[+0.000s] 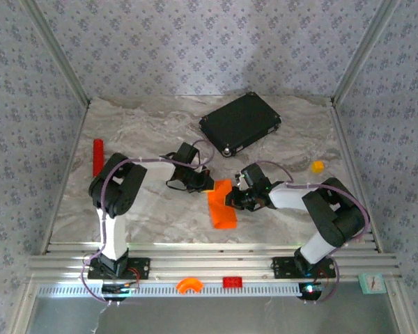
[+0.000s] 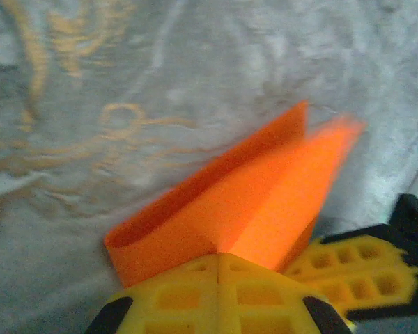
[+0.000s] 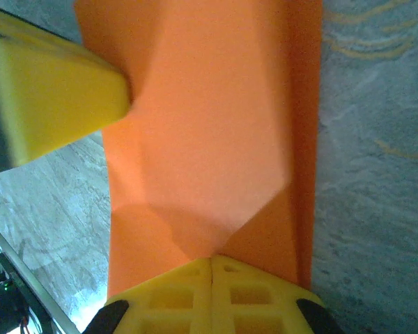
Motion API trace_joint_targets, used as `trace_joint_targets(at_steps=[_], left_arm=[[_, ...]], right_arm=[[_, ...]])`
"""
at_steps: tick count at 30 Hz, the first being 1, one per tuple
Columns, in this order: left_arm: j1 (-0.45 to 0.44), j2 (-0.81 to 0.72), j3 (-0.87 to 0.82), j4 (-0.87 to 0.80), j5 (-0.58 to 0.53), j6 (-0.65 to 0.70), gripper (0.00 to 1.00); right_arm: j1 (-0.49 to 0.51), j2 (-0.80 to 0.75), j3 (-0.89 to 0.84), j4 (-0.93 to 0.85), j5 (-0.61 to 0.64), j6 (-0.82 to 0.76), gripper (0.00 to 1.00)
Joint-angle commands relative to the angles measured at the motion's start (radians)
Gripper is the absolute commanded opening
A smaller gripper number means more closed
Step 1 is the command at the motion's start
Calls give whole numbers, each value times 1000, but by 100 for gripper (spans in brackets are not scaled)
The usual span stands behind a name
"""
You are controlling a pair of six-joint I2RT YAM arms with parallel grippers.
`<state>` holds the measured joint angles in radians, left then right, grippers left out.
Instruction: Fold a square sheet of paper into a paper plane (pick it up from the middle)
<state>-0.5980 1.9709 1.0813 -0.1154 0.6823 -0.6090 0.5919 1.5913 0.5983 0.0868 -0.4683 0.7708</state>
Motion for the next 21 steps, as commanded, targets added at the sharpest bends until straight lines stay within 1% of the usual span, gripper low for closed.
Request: trace_joint_targets(at_steps=[1,6,11,16,21], left_arm=[[22,24,30,-26,-70,28,0],[91,45,39,-4,-133,-22,0],[142,67,67,0,-142,-75,0],[136,25,87,-46,-132,-83,0],[113,-101,47,-72,-146,-96,0]], right_arm=[[12,71,-66,-173,105,9,0],[13,76,-77,-152,100,18,0],[16,80,-79,-132,94,30,0],[19,80,-80,-120,98,41,0],[23,81,-78,-106,101,56,0]])
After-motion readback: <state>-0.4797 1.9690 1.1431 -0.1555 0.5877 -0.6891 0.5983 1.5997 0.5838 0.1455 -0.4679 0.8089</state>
